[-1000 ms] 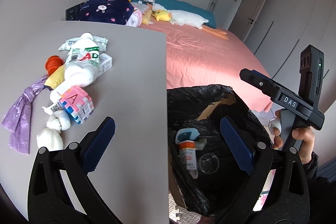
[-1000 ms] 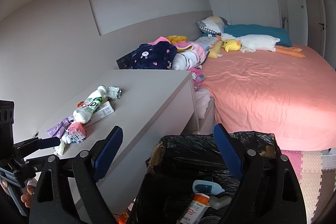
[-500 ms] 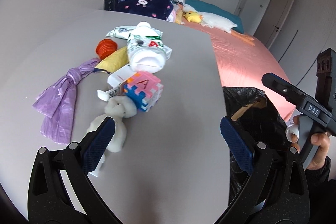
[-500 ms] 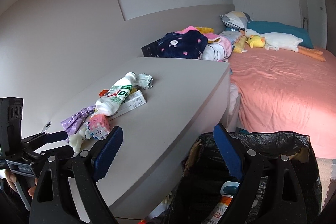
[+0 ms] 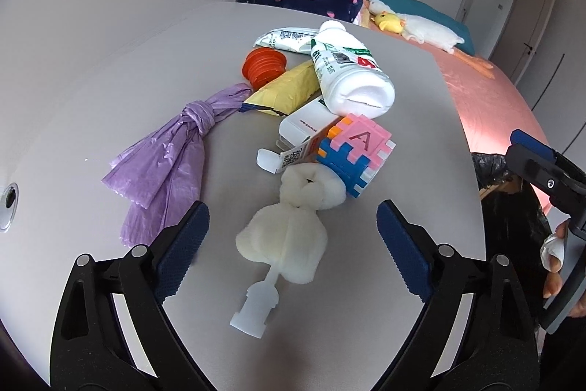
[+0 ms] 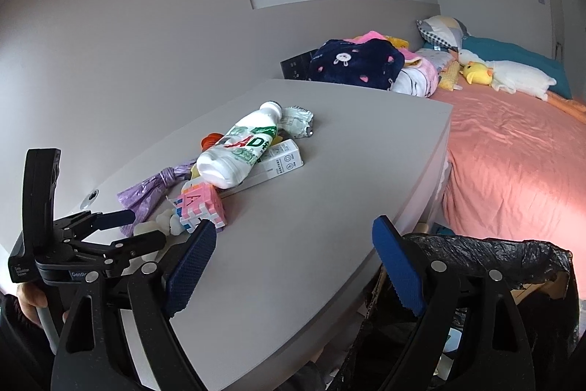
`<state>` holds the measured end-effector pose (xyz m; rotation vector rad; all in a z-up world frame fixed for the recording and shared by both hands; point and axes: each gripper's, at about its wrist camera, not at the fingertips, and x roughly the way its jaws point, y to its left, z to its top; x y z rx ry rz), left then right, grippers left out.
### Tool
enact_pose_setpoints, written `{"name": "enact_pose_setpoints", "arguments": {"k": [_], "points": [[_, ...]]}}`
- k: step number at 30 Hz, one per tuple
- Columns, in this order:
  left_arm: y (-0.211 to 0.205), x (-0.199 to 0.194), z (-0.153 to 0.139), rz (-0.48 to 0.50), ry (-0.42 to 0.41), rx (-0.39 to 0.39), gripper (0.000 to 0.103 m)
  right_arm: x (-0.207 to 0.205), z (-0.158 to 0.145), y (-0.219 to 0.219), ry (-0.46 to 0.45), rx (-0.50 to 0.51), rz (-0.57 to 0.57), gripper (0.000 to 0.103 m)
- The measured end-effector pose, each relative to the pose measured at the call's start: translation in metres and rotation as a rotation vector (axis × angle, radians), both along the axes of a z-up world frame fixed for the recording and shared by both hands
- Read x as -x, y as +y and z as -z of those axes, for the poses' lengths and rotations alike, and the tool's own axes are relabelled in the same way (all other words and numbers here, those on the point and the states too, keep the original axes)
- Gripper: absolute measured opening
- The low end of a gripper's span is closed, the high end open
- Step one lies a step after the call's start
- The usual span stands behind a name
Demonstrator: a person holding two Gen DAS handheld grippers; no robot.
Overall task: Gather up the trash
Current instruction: 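Grasp the white foam sponge with the left tool while the right tool grasps the pink A cube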
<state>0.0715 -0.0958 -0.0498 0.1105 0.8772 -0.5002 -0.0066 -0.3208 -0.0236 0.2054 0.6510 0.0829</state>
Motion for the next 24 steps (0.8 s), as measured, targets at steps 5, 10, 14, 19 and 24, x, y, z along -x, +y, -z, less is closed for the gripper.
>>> {"name": "enact_pose_setpoints", "arguments": {"k": [5, 10, 14, 19, 24], "points": [[-0.003, -0.003, 0.005, 0.012, -0.008, -0.044, 0.058, -0.01, 0.002, 0.014, 0.011, 0.001, -0.035, 0.087], [-0.001, -0.01, 0.009, 0.004, 0.007, -0.039, 0.036, -0.02, 0.003, 0.027, 0.022, 0.005, -0.067, 0.081], [0.006, -0.01, -0.002, -0.01, -0.041, -0.034, 0.035, -0.032, 0.008, 0.038, 0.048, 0.007, -0.102, 0.071], [0.017, -0.012, -0.012, -0.043, -0.073, -0.027, 0.035, -0.048, 0.013, 0.055, 0.075, 0.016, -0.146, 0.071], [0.028, -0.019, -0.015, -0.071, -0.067, -0.012, 0.035, -0.065, 0.019, 0.074, 0.119, 0.038, -0.189, 0.07]]}}
